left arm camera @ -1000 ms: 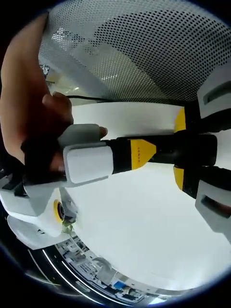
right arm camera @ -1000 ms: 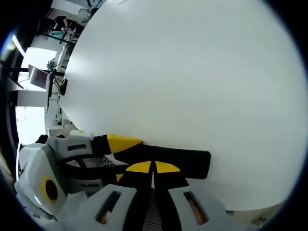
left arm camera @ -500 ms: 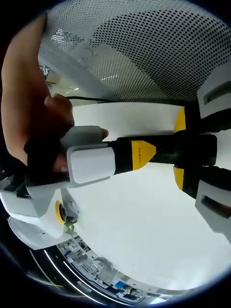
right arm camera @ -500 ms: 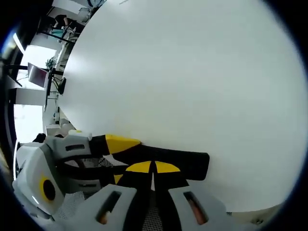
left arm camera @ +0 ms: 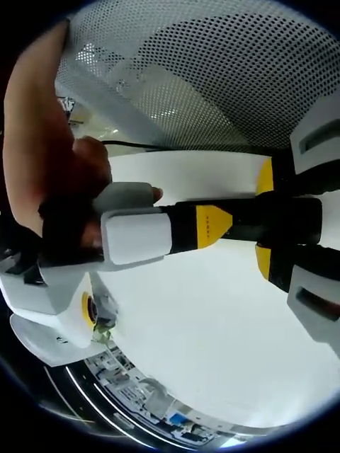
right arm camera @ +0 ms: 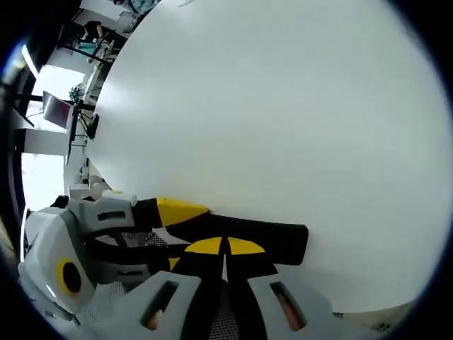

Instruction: Press the specified remote control buttons in sequence, fully releasing each button before pressing the next.

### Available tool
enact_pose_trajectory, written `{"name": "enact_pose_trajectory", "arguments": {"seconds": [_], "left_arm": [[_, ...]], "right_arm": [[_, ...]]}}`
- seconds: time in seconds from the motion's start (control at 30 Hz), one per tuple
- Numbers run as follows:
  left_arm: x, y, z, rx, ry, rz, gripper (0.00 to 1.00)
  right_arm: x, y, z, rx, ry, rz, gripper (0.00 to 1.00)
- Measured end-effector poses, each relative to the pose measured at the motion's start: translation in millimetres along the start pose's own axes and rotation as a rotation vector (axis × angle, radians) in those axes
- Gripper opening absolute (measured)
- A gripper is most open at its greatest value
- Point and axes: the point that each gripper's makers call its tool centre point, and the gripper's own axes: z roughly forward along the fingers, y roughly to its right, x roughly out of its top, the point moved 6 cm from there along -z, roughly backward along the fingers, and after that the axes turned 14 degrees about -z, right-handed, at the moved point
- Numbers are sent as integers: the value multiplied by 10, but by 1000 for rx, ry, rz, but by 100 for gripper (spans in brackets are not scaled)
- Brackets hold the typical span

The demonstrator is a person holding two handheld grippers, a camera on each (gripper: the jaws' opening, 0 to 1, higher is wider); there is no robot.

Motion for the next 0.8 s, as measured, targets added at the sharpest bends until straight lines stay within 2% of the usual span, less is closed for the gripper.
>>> {"name": "enact_pose_trajectory", "arguments": {"seconds": [0.07, 0.17, 0.27, 0.4, 0.8], "left_arm": [[-2, -1, 0, -1, 3, -1, 24], [-2, 1, -6, 0, 6, 1, 24], [-3, 1, -6, 0, 7, 1, 24], [-3, 1, -8, 0, 9, 4, 24], [-2, 0, -8, -2, 8, 3, 24]], "right_arm": [[-10, -36, -7, -11, -1, -16, 0], [-2, -74, -11, -58, -20, -95, 0], [-7, -81, -16, -56, -22, -87, 0], [1, -30, -13, -29, -18, -33, 0], [-3, -46, -8, -49, -33, -61, 0]]}}
